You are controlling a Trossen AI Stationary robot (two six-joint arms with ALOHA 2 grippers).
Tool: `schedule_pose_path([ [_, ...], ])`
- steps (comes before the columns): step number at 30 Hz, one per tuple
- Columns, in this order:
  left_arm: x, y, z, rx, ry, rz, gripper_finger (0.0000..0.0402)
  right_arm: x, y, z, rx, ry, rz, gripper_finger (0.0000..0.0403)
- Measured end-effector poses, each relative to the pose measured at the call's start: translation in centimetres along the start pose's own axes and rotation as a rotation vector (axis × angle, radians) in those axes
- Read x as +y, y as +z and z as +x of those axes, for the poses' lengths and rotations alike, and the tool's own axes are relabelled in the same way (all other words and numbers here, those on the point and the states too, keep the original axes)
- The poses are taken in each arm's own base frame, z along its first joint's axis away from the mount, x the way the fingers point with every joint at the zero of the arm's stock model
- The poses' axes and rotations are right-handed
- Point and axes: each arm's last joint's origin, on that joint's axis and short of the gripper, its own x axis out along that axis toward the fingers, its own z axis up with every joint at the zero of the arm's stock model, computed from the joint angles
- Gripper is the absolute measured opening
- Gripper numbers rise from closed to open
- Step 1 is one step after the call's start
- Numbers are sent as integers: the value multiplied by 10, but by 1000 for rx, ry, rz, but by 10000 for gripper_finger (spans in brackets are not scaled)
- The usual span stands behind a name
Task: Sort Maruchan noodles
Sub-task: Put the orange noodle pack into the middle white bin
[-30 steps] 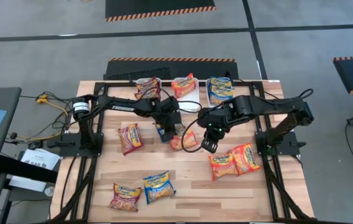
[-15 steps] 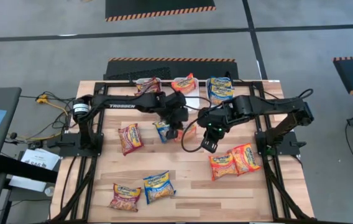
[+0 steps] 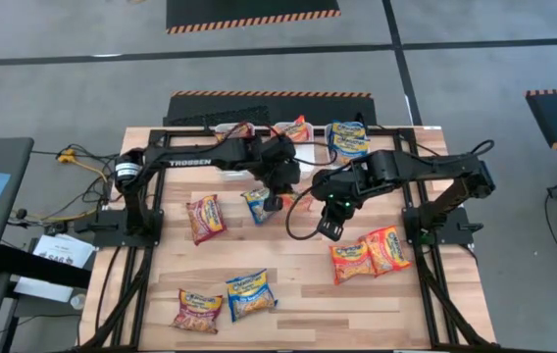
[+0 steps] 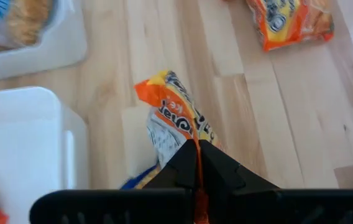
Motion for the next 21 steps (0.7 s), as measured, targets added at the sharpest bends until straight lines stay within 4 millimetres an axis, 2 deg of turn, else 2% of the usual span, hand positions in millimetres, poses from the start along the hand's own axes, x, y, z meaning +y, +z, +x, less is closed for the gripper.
schedule_pose_path([
  [8,13,3,-9,-19,15,-24,0,-2,-3,0,25,-18,71,119],
  [12,13,0,-9,10,4,-26,0,-5,-11,0,52,-128,57,119],
  [21,12,-2,-9,33,-3,-23,0,-17,-11,25,53,-223,-32,120],
])
